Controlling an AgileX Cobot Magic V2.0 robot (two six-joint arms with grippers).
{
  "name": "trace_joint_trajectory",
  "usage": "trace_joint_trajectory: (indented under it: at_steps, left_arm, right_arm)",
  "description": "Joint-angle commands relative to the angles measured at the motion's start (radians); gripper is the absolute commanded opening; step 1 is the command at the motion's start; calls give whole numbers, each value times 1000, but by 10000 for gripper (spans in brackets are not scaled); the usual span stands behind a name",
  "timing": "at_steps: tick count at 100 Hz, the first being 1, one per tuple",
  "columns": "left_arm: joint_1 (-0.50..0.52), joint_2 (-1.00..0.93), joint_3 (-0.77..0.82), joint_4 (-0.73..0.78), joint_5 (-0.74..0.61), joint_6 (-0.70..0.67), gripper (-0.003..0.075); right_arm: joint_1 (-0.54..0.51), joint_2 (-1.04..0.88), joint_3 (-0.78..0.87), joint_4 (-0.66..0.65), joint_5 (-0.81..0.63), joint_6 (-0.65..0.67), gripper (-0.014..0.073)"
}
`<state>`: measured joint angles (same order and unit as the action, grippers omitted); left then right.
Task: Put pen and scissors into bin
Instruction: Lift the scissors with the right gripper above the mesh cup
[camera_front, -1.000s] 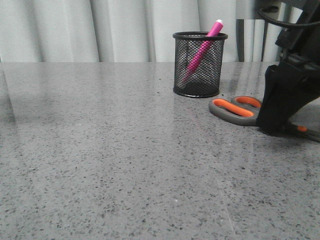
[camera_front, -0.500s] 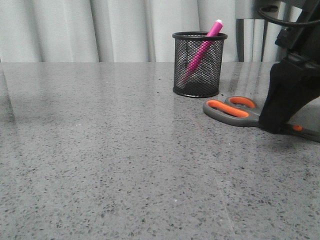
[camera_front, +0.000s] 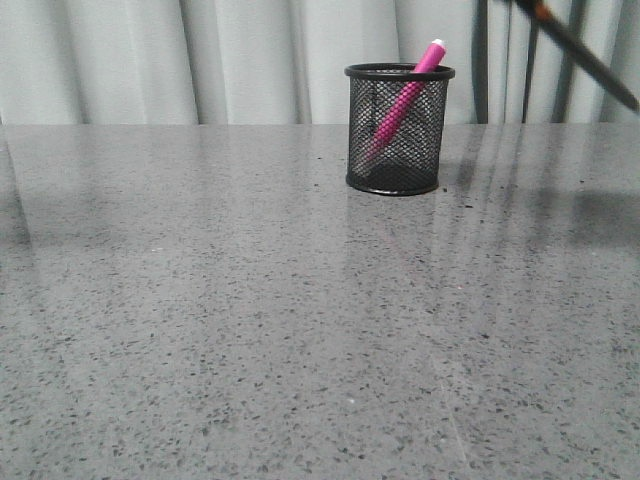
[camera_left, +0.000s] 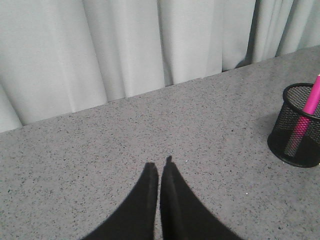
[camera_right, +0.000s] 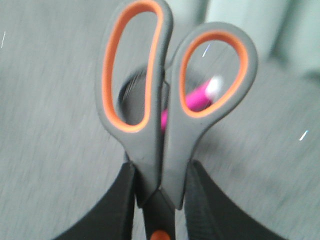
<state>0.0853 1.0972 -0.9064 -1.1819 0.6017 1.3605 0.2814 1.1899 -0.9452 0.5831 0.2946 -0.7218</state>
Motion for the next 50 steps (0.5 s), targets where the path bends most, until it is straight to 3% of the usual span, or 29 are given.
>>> trace_joint_trajectory:
  at_steps: [1,24,50]
  left_arm:
    - [2,-22,-26,-56,-19,-6,-19]
    - [2,-22,-26,-56,-21,-6,-19]
    - [2,-22,-26,-56,-21,-6,-19]
  right_arm:
    - [35,-11,-24,49,-266,-8,-76]
    - [150,118,-60,49,-630,-8,-76]
    - [182,272,-208,49,-726,107,-76]
